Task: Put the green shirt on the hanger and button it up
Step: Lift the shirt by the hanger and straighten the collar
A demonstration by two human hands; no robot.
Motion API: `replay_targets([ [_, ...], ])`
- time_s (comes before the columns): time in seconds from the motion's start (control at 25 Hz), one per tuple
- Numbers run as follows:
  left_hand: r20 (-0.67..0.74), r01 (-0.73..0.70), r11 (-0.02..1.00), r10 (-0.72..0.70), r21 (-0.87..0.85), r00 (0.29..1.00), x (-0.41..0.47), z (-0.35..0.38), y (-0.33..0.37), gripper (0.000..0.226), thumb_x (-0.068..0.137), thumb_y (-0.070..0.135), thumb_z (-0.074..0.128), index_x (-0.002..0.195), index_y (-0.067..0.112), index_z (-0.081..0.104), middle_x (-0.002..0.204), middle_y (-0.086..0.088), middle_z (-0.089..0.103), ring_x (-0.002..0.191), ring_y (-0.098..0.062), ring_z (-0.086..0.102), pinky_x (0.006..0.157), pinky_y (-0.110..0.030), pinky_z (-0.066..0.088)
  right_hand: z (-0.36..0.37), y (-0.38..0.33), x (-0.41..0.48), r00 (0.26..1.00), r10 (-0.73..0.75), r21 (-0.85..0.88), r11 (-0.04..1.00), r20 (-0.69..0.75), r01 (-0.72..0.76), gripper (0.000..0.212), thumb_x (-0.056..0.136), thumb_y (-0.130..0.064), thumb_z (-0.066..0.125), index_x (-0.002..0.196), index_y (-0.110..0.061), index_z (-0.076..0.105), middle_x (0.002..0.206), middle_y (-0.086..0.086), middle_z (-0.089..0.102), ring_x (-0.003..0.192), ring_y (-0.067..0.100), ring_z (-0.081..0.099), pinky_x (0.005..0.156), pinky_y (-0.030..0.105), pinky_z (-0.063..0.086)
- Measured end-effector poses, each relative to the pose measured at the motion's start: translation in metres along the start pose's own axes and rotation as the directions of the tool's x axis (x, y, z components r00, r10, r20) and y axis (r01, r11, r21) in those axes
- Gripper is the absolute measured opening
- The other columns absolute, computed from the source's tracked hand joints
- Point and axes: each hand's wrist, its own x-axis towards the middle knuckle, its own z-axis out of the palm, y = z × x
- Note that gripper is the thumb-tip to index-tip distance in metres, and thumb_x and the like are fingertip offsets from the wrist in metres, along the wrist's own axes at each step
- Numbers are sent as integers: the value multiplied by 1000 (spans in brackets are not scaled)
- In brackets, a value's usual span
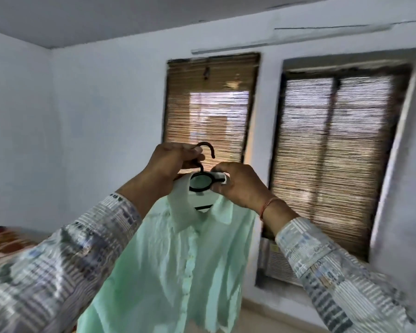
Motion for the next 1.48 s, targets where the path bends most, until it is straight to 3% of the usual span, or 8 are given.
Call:
replay_targets([
  [0.16, 132, 45, 994, -31, -101, 991, 9, 148, -27, 16, 91, 15, 83, 103, 4, 81, 96, -11, 83, 87, -24, 79, 71, -31, 61, -77, 97, -65, 984, 167, -46, 984, -56, -170, 50, 96, -41, 74, 140, -18, 67, 143, 6, 66, 133, 25, 60, 101, 25, 42],
  [0.28, 267, 134, 979, -89, -154, 960, 7, 267, -46, 15, 90, 17, 84, 101, 9, 83, 96, -7, 84, 91, -21, 78, 81, -36, 58, -128, 172, -112, 937, 317, -51, 944, -147, -327, 56, 99, -60, 58, 137, -18, 65, 140, 8, 62, 132, 28, 56, 100, 33, 43],
  [0.44, 390, 284, 934, -184, -217, 902, 6, 408, -72, 8, 88, 18, 86, 94, 13, 83, 92, -2, 83, 92, -22, 73, 78, -34, 56, -186, 249, -175, 849, 489, 3, 867, -199, -498, 56, 91, -67, 65, 128, -25, 67, 124, -7, 65, 120, 18, 61, 94, 33, 47],
  [0.6, 539, 405, 885, -229, -231, 810, 3, 550, -103, 13, 89, 16, 86, 100, 11, 82, 94, -1, 81, 90, -19, 74, 55, -26, 55, -239, 326, -234, 746, 608, 75, 786, -273, -614, 41, 89, -55, 78, 116, -26, 65, 105, -12, 68, 84, 1, 62, 67, 11, 44],
  [0.68, 607, 439, 870, -227, -225, 761, 4, 616, -116, 17, 86, 13, 88, 101, 9, 83, 86, -1, 81, 81, -19, 73, 64, -30, 56, -265, 366, -252, 682, 651, 70, 739, -332, -671, 38, 89, -50, 80, 110, -23, 63, 98, -10, 66, 74, 3, 60, 59, 10, 43],
  [0.8, 715, 483, 850, -205, -209, 669, 10, 719, -135, 8, 84, 10, 87, 89, 14, 83, 80, -2, 81, 86, -22, 75, 77, -34, 54, -309, 432, -274, 574, 702, 82, 660, -423, -747, 40, 90, -43, 82, 118, -19, 67, 101, -8, 67, 91, 12, 63, 74, 13, 48],
  [0.92, 799, 506, 844, -177, -178, 575, 12, 809, -139, 10, 85, 16, 88, 95, 17, 84, 92, -2, 82, 89, -18, 77, 70, -29, 55, -356, 479, -292, 456, 743, 111, 572, -490, -813, 41, 91, -41, 81, 121, -16, 68, 102, -7, 67, 96, 14, 63, 85, 30, 51],
  [1.48, 971, 665, 735, -39, -132, 236, -129, 1204, -119, 19, 89, 11, 85, 108, 10, 84, 86, 0, 82, 73, -9, 78, 51, -18, 54, -588, 674, -495, 58, 673, 264, 366, -738, -893, 57, 88, -51, 68, 140, -31, 61, 125, 1, 73, 115, 22, 70, 101, 41, 58],
])
